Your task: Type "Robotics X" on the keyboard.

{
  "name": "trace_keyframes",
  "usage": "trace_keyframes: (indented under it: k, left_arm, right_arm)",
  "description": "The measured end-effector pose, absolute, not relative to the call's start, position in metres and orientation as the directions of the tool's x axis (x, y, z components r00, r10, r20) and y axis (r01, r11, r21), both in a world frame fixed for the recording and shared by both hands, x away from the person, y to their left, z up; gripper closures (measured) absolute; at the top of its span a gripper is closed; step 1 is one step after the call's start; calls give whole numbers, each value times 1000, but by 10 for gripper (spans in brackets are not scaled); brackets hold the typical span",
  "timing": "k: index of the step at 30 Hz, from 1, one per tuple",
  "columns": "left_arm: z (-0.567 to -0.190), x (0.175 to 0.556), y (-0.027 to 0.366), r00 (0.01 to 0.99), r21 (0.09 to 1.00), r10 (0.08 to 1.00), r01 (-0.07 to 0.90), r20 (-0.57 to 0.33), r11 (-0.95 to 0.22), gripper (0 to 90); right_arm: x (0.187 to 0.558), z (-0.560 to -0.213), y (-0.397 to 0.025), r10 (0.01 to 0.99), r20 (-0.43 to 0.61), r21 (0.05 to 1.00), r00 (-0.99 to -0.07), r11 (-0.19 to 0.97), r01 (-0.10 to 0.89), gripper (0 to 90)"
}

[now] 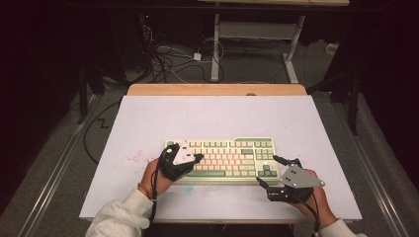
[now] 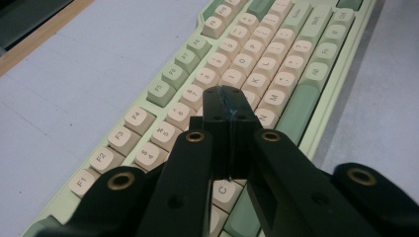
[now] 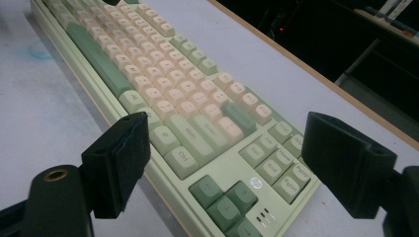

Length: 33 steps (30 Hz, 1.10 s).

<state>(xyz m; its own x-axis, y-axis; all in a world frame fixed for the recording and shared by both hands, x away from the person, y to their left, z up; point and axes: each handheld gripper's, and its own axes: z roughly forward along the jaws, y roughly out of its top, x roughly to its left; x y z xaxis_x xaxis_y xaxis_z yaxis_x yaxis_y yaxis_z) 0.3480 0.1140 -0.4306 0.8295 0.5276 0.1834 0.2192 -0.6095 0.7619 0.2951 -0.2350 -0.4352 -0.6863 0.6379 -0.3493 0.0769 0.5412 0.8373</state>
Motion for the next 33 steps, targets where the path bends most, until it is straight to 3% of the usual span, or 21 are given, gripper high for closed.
trace_keyframes:
  k: [14, 20, 23, 27, 30, 33]
  left_arm:
    - [-425, 345, 127, 812, 777, 550, 213, 196, -592, 873]
    - [-427, 342, 138, 794, 774, 565, 208, 223, -598, 809]
    - [-428, 341, 143, 784, 774, 575, 208, 234, -598, 718]
    - [-428, 340, 148, 766, 776, 596, 216, 242, -593, 472]
    - [-429, 336, 153, 743, 795, 620, 206, 253, -570, 379]
    - [-431, 330, 158, 716, 809, 649, 207, 258, -550, 226]
  right_arm:
    - [295, -435, -235, 637, -346, 838, -688, 540, 78, 197]
    - [296, -435, -236, 641, -342, 838, -687, 539, 86, 203]
    - [296, -435, -236, 641, -341, 838, -687, 539, 87, 207]
    - [297, -434, -238, 645, -309, 848, -699, 519, 104, 231]
    - [298, -432, -239, 650, -293, 856, -701, 506, 111, 287]
    - [301, -431, -240, 651, -275, 856, -708, 500, 127, 378]
